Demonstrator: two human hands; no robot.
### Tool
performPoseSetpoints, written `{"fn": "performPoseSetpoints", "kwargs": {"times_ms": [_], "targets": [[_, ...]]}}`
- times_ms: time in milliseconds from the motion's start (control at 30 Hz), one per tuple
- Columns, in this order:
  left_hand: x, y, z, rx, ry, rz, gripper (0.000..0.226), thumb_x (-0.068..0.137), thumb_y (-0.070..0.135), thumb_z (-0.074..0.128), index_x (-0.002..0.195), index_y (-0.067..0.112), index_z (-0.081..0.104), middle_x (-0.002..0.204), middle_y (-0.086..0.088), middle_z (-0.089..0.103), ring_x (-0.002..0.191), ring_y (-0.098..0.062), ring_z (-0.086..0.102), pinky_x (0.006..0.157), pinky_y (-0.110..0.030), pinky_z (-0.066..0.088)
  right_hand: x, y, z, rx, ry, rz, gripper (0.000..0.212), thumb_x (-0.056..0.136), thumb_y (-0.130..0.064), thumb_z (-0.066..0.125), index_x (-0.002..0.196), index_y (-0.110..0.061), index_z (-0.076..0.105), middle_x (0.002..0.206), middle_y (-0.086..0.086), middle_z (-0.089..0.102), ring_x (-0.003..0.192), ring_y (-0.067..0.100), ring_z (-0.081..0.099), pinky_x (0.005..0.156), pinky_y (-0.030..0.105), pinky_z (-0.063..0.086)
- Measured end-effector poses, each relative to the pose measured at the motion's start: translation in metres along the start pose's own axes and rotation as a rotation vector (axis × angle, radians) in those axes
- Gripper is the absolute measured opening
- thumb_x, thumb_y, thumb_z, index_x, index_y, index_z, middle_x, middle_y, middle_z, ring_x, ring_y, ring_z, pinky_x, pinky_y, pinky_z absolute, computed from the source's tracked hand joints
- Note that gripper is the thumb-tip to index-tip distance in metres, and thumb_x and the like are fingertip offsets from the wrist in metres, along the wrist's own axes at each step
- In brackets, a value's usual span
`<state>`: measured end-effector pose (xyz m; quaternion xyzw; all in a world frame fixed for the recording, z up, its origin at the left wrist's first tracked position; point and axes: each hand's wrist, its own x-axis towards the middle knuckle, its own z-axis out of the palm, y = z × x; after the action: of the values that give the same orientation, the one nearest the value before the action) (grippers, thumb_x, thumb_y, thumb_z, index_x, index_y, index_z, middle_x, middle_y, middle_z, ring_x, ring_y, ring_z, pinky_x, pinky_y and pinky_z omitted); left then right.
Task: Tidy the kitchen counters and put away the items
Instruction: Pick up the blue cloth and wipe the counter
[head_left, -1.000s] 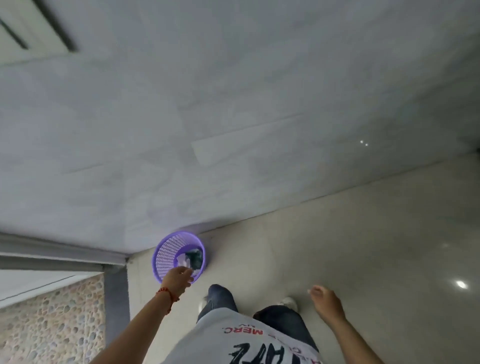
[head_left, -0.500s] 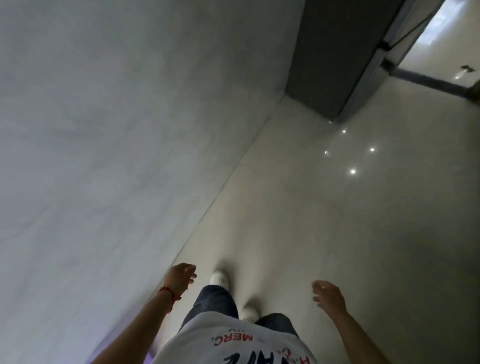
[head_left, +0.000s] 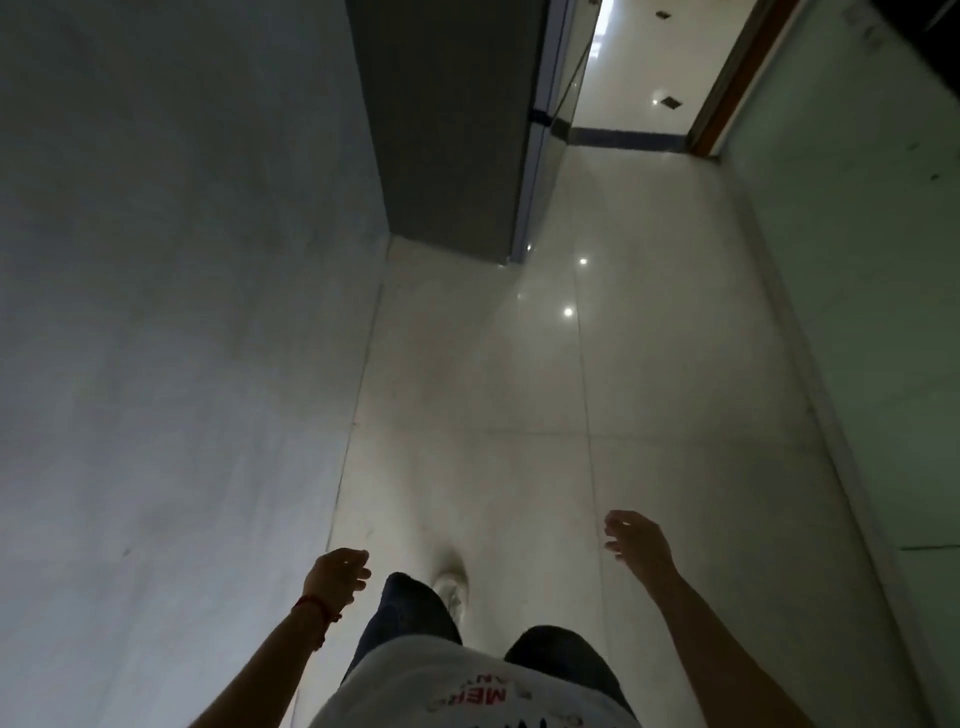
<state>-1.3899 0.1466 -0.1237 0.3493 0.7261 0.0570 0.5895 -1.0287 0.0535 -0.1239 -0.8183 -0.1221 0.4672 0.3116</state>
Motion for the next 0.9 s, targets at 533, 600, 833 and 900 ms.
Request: {"fn": "performPoseSetpoints", "kwargs": {"times_ms": [533,600,833,900], "targets": [[0.131,0.342,0.168,0.189,-0.252,0.19,0.018,0.09,0.012,0.05,0.072,0.014,0.056,0.069,-0.005,0.058,0.061,-0.017,0.051,0.057,-0.025,0.037,0.149,-0.038,-0.081,0.246,0.174,0.301,0.012,0.087,0.001,0.052,0.086,-0.006,0.062,0.069,0.01,0.06,0.053,0.022,0.057,0.052,0.024,0.038],[0.143,0.369,0.181,0.205,-0.242,0.174,0.017,0.09,0.013,0.05,0.074,0.013,0.056,0.07,-0.006,0.058,0.063,-0.017,0.052,0.058,-0.026,0.038,0.178,-0.066,-0.094,0.252,0.174,0.306,0.011,0.088,-0.002,0.053,0.083,-0.007,0.062,0.07,0.01,0.06,0.058,0.023,0.055,0.054,0.026,0.038],[0.195,0.454,0.203,0.103,-0.171,0.056,0.018,0.091,0.01,0.048,0.074,0.008,0.055,0.072,-0.009,0.058,0.064,-0.021,0.05,0.06,-0.028,0.037,0.294,-0.195,-0.131,0.166,0.149,0.16,0.009,0.088,-0.012,0.056,0.096,-0.009,0.061,0.084,0.013,0.062,0.058,0.019,0.057,0.056,0.025,0.041],[0.215,0.482,0.207,0.086,-0.148,0.046,0.018,0.091,0.009,0.047,0.076,0.008,0.055,0.072,-0.009,0.058,0.064,-0.022,0.051,0.06,-0.028,0.037,0.331,-0.237,-0.138,0.158,0.136,0.118,0.01,0.089,-0.013,0.056,0.097,-0.011,0.061,0.088,0.013,0.063,0.06,0.018,0.058,0.058,0.026,0.042]]}}
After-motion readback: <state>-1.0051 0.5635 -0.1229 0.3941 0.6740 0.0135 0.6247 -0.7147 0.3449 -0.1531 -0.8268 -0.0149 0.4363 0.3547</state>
